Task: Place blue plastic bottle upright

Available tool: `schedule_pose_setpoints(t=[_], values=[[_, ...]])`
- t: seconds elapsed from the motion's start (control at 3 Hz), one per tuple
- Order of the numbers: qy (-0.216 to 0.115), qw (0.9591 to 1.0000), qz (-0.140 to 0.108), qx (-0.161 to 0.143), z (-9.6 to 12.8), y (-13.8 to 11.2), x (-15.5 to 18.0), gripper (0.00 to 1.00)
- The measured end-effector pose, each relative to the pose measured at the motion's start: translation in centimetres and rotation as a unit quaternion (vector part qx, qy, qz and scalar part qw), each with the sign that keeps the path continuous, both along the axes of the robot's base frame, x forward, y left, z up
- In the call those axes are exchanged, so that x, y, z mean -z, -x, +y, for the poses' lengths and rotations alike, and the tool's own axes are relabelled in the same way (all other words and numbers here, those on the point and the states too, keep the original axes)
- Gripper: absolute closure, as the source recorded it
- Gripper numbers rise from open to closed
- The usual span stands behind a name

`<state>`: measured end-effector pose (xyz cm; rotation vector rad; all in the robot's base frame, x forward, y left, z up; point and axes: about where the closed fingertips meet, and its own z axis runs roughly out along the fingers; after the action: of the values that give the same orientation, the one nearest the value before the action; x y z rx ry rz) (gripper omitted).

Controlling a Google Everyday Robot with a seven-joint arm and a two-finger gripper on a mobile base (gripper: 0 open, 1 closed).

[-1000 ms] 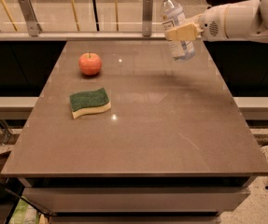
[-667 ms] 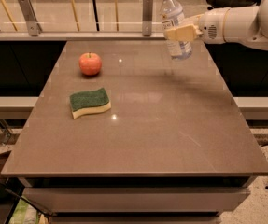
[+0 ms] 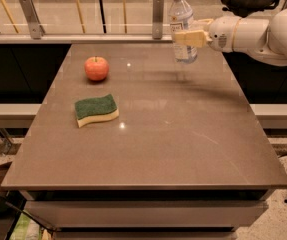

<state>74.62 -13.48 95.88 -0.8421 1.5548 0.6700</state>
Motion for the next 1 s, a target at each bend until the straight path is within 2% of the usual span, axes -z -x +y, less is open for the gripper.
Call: schedule_pose_setpoints(t=[0.33,1.0], values=[[-0.024,0.9996,-0.008,-0.012,0.0,-0.8,1.1,1.0],[-0.055,0.9983,-0.012,-0.017,-1.1,-0.4,4.1,1.0]])
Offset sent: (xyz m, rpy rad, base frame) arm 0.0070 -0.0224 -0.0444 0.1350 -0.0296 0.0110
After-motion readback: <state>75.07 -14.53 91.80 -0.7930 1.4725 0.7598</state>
